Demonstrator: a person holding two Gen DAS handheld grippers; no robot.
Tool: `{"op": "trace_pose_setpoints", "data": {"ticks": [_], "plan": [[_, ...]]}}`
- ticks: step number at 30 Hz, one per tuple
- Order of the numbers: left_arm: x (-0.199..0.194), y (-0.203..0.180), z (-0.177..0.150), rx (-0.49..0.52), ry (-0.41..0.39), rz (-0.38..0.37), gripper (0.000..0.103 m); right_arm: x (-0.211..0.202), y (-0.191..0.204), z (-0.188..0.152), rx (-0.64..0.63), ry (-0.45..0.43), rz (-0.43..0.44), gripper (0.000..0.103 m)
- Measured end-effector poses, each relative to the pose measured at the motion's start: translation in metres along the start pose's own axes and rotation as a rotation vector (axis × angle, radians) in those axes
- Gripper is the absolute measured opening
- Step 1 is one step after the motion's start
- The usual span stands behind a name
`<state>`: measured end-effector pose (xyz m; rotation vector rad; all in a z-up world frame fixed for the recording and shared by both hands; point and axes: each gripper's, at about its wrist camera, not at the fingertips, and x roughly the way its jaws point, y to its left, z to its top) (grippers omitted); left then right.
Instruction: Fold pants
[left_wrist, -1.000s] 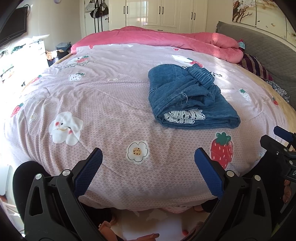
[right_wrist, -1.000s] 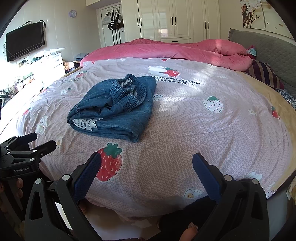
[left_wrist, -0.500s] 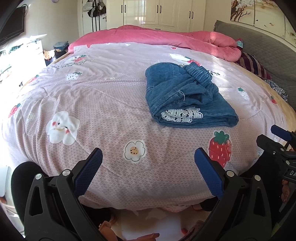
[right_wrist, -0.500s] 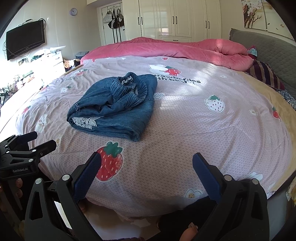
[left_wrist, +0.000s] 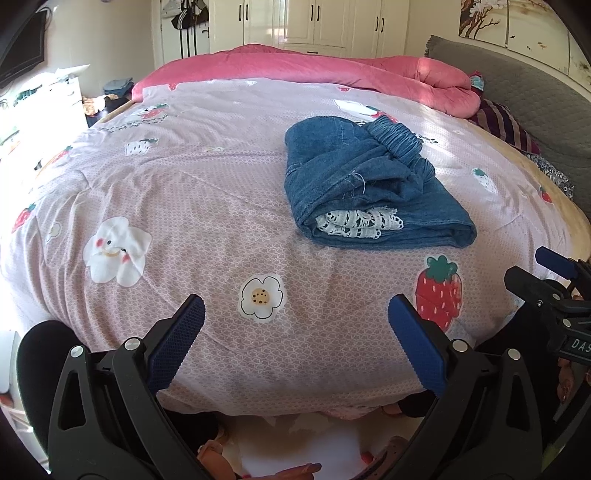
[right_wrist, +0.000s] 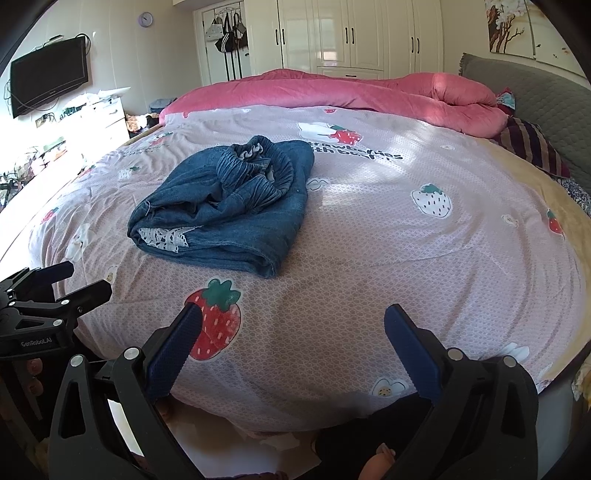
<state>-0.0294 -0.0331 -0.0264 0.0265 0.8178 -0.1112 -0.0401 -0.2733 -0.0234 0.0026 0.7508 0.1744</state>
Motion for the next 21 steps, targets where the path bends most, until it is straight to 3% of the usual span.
{"op": "trace_pose_setpoints", "data": {"ticks": [4,9,14,17,21], "plan": [[0.001,0.001,-0.001,0.001,-0.004,-0.003,0.093,0.004,-0.004,0.000,0.008,0.002,0.000,0.098],[0.013,0.011,-0.001,-0.052,0.046,-0.070,0.093,0.010,-0.017,0.002,0.031,0.004,-0.019,0.098],[0.019,0.044,0.011,-0.135,0.034,-0.044,0.093,0.018,-0.051,0.018,0.085,-0.010,-0.066,0.098],[0.041,0.099,0.043,-0.185,0.086,0.103,0.094,0.024,-0.093,0.043,0.142,-0.053,-0.137,0.098],[0.075,0.181,0.095,-0.239,0.037,0.349,0.094,0.056,-0.173,0.088,0.209,-0.038,-0.330,0.098]]}}
